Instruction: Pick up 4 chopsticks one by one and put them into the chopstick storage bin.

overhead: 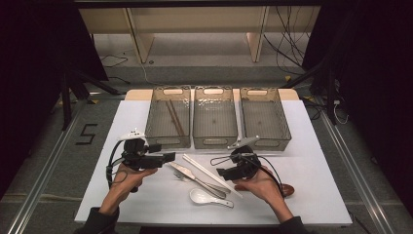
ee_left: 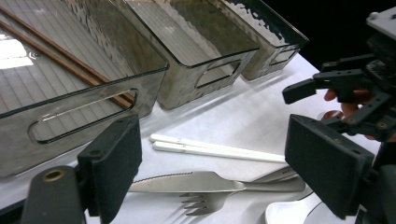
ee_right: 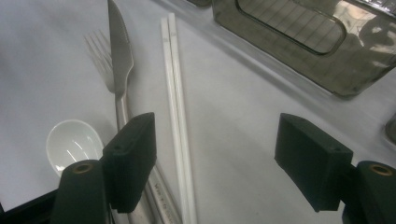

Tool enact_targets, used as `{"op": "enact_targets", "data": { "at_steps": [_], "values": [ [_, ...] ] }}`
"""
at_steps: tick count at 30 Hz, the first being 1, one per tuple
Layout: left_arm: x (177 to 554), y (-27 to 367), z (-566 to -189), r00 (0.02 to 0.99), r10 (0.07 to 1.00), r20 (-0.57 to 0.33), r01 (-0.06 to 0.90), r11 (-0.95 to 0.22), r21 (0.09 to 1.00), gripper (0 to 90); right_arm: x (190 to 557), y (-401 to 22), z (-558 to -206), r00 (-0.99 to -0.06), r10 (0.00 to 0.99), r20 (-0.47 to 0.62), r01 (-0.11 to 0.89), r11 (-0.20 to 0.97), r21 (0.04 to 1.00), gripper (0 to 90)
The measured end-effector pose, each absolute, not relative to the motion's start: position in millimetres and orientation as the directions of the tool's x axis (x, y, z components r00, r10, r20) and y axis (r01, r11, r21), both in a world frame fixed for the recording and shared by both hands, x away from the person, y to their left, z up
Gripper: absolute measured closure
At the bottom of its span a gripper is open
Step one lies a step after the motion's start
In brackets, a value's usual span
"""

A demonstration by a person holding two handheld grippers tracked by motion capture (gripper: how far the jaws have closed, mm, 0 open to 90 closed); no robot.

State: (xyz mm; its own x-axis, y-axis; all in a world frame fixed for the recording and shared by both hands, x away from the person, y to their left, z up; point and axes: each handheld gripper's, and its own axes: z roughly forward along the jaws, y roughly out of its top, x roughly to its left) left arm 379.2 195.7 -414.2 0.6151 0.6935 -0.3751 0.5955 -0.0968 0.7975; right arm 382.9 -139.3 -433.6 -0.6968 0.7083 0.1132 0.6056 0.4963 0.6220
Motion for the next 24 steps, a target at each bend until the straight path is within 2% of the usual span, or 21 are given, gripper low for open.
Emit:
{"op": "enact_targets", "data": {
  "at_steps": [9, 24],
  "values": [
    [370.1, 195.2, -424.2, 0.631, 0.690, -0.354, 0.581, -0.119, 0.805, 18.5, 389.4, -131.4, -441.3, -0.714, 0.694, 0.092, 0.602, 0.542, 0.586, 32.7],
    [353.8, 196.4, -433.7, 0.643, 0.688, -0.338, 0.548, -0.105, 0.830, 18.4, 398.0, -119.1, -455.5, -0.756, 0.651, 0.073, 0.592, 0.632, 0.500, 46.8]
  ]
}}
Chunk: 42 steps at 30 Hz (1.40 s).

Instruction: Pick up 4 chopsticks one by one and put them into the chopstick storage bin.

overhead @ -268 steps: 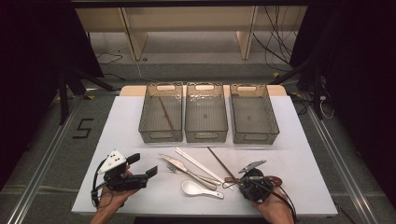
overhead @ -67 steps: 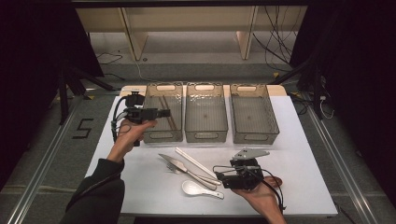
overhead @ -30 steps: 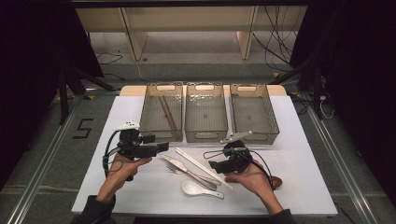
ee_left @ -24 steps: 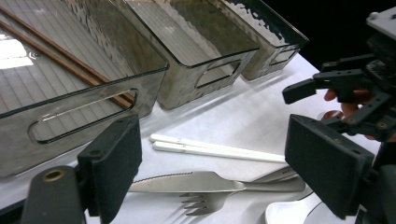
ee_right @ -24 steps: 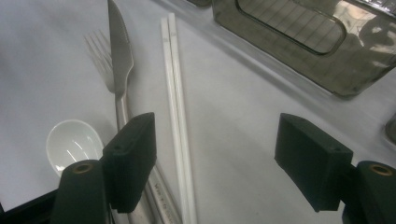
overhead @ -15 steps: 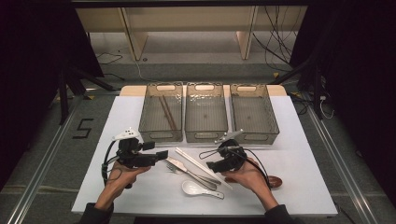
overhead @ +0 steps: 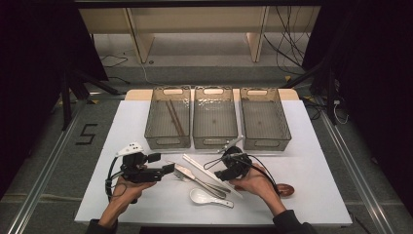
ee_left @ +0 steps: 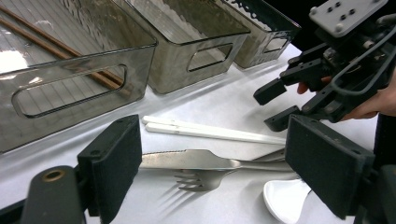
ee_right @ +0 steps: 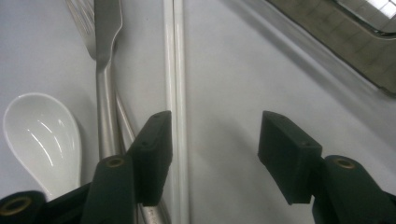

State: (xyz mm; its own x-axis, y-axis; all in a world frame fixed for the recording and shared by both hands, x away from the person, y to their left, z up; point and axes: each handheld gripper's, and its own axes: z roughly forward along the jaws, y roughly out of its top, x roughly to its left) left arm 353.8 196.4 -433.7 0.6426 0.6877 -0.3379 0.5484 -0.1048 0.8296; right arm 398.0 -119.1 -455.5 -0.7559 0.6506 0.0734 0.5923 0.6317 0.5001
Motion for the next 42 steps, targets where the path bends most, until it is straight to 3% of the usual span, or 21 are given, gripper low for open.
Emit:
{"op": "enact_targets", "data": {
  "at_steps": [22, 32, 42],
  "values": [
    [346.8, 195.4, -437.7, 0.652, 0.682, -0.331, 0.543, -0.116, 0.832, 18.3, 400.0, -109.4, -464.3, -0.793, 0.607, 0.059, 0.566, 0.697, 0.440, 63.0],
    [346.7, 195.3, -438.0, 0.651, 0.683, -0.332, 0.545, -0.115, 0.830, 18.3, 398.5, -101.2, -463.9, -0.772, 0.636, 0.003, 0.589, 0.714, 0.379, 72.8],
    [346.3, 192.7, -438.5, 0.657, 0.678, -0.330, 0.545, -0.124, 0.829, 18.3, 398.0, -95.4, -462.0, -0.748, 0.663, 0.023, 0.631, 0.701, 0.332, 83.6]
  ]
}}
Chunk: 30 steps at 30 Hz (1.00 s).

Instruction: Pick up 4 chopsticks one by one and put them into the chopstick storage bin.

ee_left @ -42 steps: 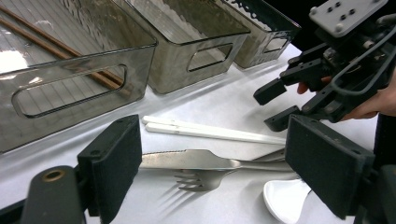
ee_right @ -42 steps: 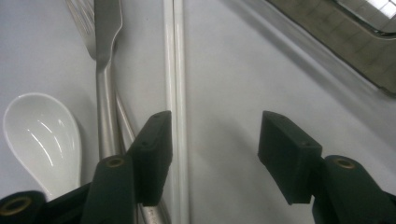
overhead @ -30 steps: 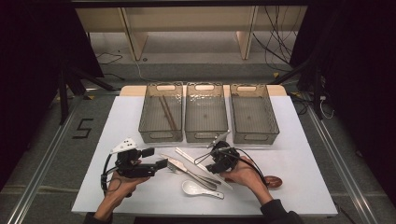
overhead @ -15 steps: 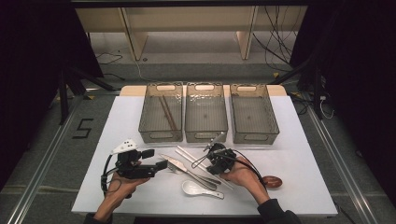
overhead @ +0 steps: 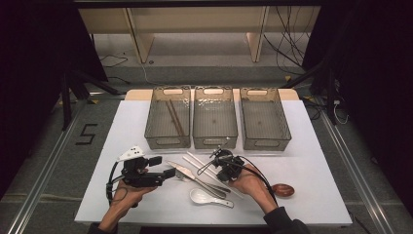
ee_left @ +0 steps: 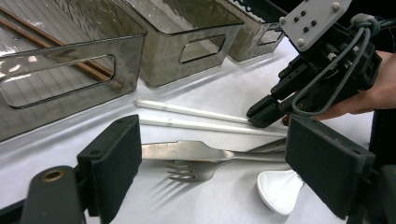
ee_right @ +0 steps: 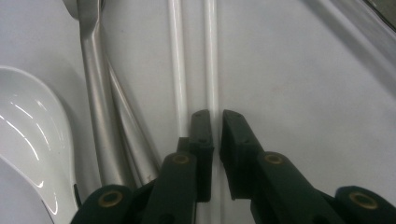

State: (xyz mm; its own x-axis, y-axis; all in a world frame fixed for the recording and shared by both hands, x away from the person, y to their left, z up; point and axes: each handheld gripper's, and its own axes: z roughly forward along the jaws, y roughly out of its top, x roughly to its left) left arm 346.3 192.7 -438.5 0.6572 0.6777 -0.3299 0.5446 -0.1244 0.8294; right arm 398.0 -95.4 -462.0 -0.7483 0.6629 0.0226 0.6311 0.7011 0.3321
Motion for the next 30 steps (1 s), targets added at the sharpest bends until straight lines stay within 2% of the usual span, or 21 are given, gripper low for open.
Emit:
{"op": "enact_targets", "data": {
  "at_steps": [6, 10, 16, 30],
  "values": [
    [346.5, 191.9, -438.9, 0.658, 0.675, -0.332, 0.546, -0.125, 0.829, 18.4, 398.9, -95.5, -461.9, -0.746, 0.664, 0.037, 0.637, 0.698, 0.327, 81.4],
    [346.4, 191.7, -438.7, 0.658, 0.676, -0.332, 0.546, -0.124, 0.829, 18.4, 397.2, -92.9, -462.0, -0.754, 0.657, 0.015, 0.625, 0.710, 0.325, 85.1],
    [346.4, 191.6, -438.8, 0.658, 0.676, -0.333, 0.547, -0.124, 0.828, 18.4, 395.7, -91.7, -461.5, -0.760, 0.650, 0.001, 0.615, 0.719, 0.323, 85.8],
    [347.9, 193.8, -440.2, 0.645, 0.684, -0.341, 0.556, -0.114, 0.823, 18.6, 396.3, -101.4, -452.1, -0.763, 0.646, 0.022, 0.605, 0.702, 0.377, 86.2]
  ]
}}
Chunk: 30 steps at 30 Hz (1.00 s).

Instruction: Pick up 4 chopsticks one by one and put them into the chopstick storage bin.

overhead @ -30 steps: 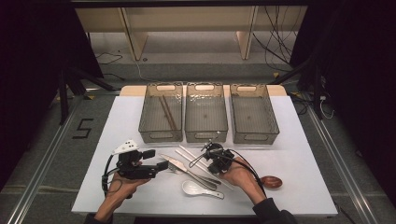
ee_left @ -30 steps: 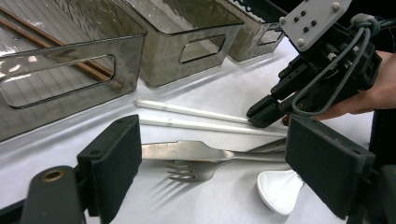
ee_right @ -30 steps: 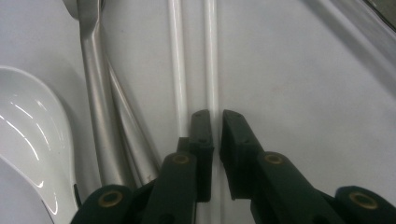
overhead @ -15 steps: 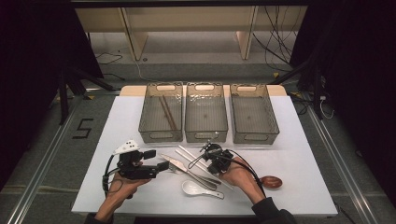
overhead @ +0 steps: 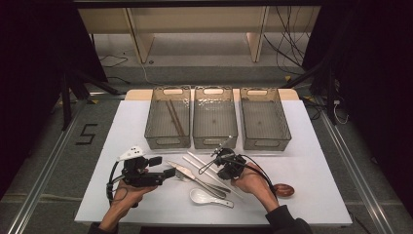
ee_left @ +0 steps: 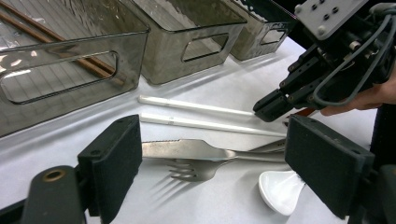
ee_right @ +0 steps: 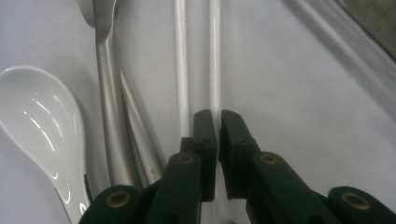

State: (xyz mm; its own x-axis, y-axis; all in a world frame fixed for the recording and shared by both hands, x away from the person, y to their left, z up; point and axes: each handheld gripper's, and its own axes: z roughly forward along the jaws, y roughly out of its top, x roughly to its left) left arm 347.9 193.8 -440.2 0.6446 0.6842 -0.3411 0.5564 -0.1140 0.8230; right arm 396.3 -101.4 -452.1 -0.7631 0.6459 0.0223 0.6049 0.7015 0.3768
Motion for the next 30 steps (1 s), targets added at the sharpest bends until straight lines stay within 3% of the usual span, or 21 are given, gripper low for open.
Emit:
{"op": "enact_targets", "data": {
  "at_steps": [8, 30],
  "values": [
    [348.3, 193.7, -440.9, 0.641, 0.686, -0.346, 0.561, -0.110, 0.821, 18.8, 397.5, -105.7, -449.2, -0.763, 0.644, 0.053, 0.609, 0.690, 0.392, 86.1],
    [348.1, 192.9, -441.0, 0.645, 0.681, -0.348, 0.562, -0.114, 0.819, 18.9, 404.1, -90.3, -460.0, -0.770, 0.637, 0.029, 0.618, 0.733, 0.285, 84.4]
  ]
}}
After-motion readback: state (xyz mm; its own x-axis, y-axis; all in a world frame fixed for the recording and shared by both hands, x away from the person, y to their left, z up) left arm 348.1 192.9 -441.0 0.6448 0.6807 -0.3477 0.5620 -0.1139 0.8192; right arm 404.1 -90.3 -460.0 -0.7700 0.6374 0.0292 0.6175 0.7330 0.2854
